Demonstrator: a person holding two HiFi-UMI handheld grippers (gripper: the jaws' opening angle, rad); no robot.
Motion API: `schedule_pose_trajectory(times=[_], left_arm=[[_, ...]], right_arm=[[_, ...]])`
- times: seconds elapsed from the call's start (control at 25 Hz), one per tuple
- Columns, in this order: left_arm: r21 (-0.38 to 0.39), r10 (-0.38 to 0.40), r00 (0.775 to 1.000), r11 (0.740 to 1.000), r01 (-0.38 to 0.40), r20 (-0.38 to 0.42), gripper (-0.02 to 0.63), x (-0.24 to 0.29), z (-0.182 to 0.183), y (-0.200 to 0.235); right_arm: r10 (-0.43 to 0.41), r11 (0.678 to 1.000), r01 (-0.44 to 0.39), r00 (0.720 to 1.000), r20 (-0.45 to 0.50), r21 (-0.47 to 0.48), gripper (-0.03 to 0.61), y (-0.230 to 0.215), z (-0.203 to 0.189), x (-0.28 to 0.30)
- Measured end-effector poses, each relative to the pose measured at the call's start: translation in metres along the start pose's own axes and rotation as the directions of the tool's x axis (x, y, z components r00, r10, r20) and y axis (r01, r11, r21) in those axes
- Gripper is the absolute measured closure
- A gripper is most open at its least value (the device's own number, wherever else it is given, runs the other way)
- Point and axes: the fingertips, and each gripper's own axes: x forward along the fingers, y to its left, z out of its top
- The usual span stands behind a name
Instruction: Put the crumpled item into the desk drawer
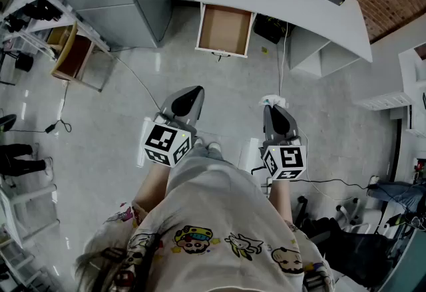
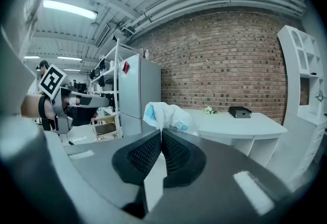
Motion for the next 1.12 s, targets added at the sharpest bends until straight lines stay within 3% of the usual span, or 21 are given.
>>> schedule_pose_trajectory(times=[0.64,1.12], left_arm=[[0.031,0.089,0.995,0.995,-0.091,0.045,0.614,-0.019,0.006,0.001],[0.015,0.074,0.997,0.997,-0.075,0.031,0.614,0.037,0.014,0.069]], right_arm=[[0.068,0.997,-0.072,0.993,0.099,0.030,0.566,0.003,0.011,0.000],[0.047,0.998,-0.050,0.996,0.070,0.045,0.566,-0.013,0.023,0.081]])
